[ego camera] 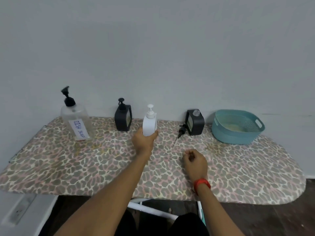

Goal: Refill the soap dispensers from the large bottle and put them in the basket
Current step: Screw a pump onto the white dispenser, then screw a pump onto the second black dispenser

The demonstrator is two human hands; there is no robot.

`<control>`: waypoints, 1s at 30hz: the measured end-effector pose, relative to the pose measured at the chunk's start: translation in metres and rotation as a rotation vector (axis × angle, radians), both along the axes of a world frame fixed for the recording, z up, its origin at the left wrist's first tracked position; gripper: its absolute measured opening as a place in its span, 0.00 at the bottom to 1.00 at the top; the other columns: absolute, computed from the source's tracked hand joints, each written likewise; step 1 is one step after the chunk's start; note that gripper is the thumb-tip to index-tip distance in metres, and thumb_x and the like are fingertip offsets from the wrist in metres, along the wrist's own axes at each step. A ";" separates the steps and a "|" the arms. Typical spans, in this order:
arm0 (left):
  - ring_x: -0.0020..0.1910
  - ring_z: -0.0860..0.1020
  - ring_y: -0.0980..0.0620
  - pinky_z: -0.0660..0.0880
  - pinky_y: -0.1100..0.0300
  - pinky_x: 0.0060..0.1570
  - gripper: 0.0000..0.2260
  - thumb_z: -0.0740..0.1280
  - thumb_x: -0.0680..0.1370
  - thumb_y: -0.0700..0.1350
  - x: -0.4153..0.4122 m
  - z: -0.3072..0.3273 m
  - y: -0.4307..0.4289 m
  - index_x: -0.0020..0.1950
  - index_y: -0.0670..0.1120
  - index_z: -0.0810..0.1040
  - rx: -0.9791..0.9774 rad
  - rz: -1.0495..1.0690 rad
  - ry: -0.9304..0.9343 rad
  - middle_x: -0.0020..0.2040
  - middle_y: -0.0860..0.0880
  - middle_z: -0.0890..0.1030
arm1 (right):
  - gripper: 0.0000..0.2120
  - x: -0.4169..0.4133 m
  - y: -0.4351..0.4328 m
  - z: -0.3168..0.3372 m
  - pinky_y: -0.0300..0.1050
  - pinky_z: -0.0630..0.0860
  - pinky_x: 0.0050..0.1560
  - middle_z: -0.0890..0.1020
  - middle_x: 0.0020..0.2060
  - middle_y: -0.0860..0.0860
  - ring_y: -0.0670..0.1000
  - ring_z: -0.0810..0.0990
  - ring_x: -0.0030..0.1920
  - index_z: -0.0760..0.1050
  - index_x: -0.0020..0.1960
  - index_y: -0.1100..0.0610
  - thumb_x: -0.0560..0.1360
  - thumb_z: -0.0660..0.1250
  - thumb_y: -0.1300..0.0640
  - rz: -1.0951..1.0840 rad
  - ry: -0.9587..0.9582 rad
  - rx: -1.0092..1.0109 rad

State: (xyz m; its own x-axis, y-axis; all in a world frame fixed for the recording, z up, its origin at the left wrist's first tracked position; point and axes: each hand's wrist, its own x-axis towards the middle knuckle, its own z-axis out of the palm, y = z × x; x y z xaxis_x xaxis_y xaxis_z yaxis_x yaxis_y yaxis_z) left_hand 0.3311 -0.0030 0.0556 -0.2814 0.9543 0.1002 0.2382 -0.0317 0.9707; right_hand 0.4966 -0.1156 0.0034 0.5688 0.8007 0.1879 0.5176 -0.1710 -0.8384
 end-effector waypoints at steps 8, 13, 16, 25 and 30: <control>0.51 0.81 0.47 0.78 0.56 0.48 0.25 0.81 0.70 0.46 0.021 -0.027 0.045 0.64 0.41 0.81 -0.057 -0.014 -0.016 0.57 0.44 0.84 | 0.03 0.011 0.006 -0.025 0.49 0.78 0.47 0.81 0.39 0.46 0.51 0.79 0.44 0.80 0.45 0.50 0.76 0.67 0.54 0.002 -0.076 -0.026; 0.56 0.82 0.43 0.81 0.49 0.53 0.29 0.81 0.68 0.52 0.023 -0.033 0.061 0.65 0.42 0.81 -0.064 -0.018 0.091 0.59 0.44 0.84 | 0.03 0.010 0.005 -0.025 0.50 0.78 0.48 0.81 0.40 0.47 0.51 0.78 0.45 0.79 0.45 0.51 0.76 0.67 0.55 0.002 -0.085 -0.020; 0.58 0.81 0.43 0.80 0.49 0.55 0.30 0.82 0.68 0.51 0.019 -0.034 0.057 0.67 0.42 0.79 -0.068 -0.063 0.092 0.61 0.44 0.83 | 0.04 0.007 0.004 -0.020 0.50 0.79 0.47 0.81 0.39 0.45 0.50 0.79 0.44 0.79 0.45 0.49 0.76 0.67 0.52 0.001 -0.061 -0.033; 0.69 0.75 0.45 0.72 0.48 0.69 0.24 0.71 0.79 0.48 -0.045 -0.057 -0.027 0.74 0.47 0.72 -0.026 -0.316 0.490 0.71 0.45 0.77 | 0.26 0.032 0.057 0.026 0.53 0.76 0.65 0.76 0.62 0.52 0.52 0.75 0.62 0.71 0.68 0.55 0.74 0.74 0.48 -0.248 0.161 0.054; 0.76 0.69 0.49 0.58 0.55 0.76 0.19 0.71 0.79 0.48 -0.071 -0.070 -0.049 0.70 0.47 0.78 0.103 -0.528 0.675 0.73 0.48 0.75 | 0.30 0.061 0.108 0.059 0.51 0.79 0.54 0.81 0.55 0.57 0.59 0.80 0.55 0.73 0.62 0.61 0.67 0.74 0.44 -0.200 0.083 -0.074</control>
